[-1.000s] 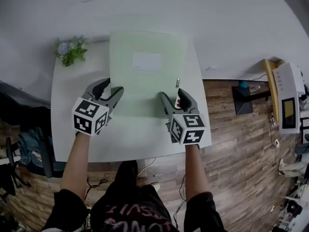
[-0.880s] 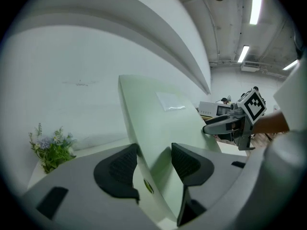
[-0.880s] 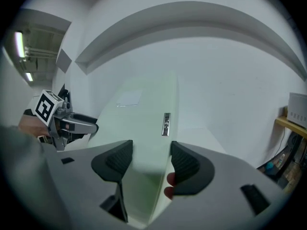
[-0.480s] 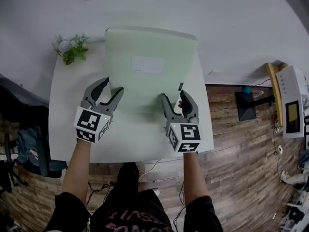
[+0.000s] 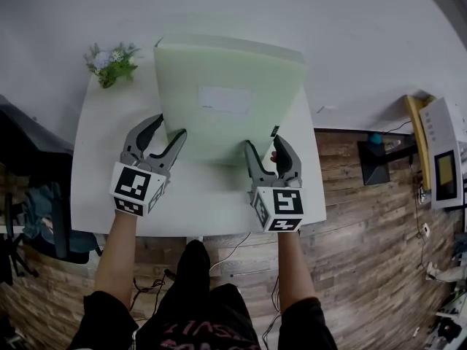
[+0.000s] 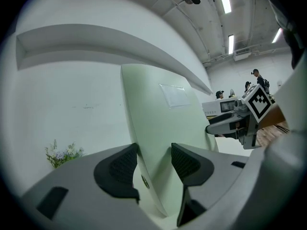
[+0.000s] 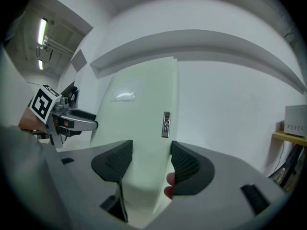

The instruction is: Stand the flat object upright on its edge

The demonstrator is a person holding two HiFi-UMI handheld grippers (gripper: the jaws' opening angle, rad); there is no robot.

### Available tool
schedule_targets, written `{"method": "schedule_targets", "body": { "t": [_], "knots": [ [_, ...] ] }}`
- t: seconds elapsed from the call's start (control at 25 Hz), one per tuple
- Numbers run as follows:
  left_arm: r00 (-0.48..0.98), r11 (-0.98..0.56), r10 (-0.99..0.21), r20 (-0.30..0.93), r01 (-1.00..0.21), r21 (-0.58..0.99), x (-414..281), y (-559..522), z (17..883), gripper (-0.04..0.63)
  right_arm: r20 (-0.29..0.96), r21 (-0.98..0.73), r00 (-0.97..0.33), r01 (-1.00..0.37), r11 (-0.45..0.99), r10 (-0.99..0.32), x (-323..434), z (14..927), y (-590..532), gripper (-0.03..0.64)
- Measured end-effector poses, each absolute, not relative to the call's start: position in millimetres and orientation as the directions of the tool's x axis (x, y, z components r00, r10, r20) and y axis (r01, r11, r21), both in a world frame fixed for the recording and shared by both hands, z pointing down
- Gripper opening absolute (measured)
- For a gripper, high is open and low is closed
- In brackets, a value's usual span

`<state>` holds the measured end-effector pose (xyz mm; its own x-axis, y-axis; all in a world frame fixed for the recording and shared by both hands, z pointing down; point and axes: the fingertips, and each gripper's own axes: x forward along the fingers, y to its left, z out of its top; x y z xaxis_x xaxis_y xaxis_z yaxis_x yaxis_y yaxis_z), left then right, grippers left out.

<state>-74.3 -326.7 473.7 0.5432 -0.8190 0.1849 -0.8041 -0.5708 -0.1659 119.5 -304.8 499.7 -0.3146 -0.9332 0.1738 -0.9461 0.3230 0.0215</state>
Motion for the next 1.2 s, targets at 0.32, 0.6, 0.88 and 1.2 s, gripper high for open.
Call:
{"method": "schedule_targets", "body": {
  "t": [0.32, 0.6, 0.88, 1.2],
  "knots": [
    [0.520, -0.548, -0.835, 0.182, -0.816, -0.183, -76.5, -307.8, 476.2, 0.239, 0.171, 0.031, -0.332, -0.939, 0.342, -0.928, 117.3, 501.4, -288.1, 0.267],
    [0.507, -0.538, -0.840, 0.191, -0.821, -0.189, -78.1, -291.3, 480.4, 0.238, 0.177, 0.027, -0.340, -0.936, 0.350, -0.923, 116.5, 504.3, -273.7, 0.265],
    [0.508, -0.541, -0.838, 0.200, -0.820, -0.185, -79.8, -285.7, 482.7, 0.238, 0.183, 0.020, -0.338, -0.938, 0.347, -0.923, 115.0, 506.0, -268.4, 0.265],
    [0.513, -0.548, -0.833, 0.207, -0.817, -0.180, -81.9, -283.4, 484.4, 0.238, 0.203, 0.041, -0.328, -0.939, 0.343, -0.923, 113.2, 507.9, -264.9, 0.265]
  ]
}}
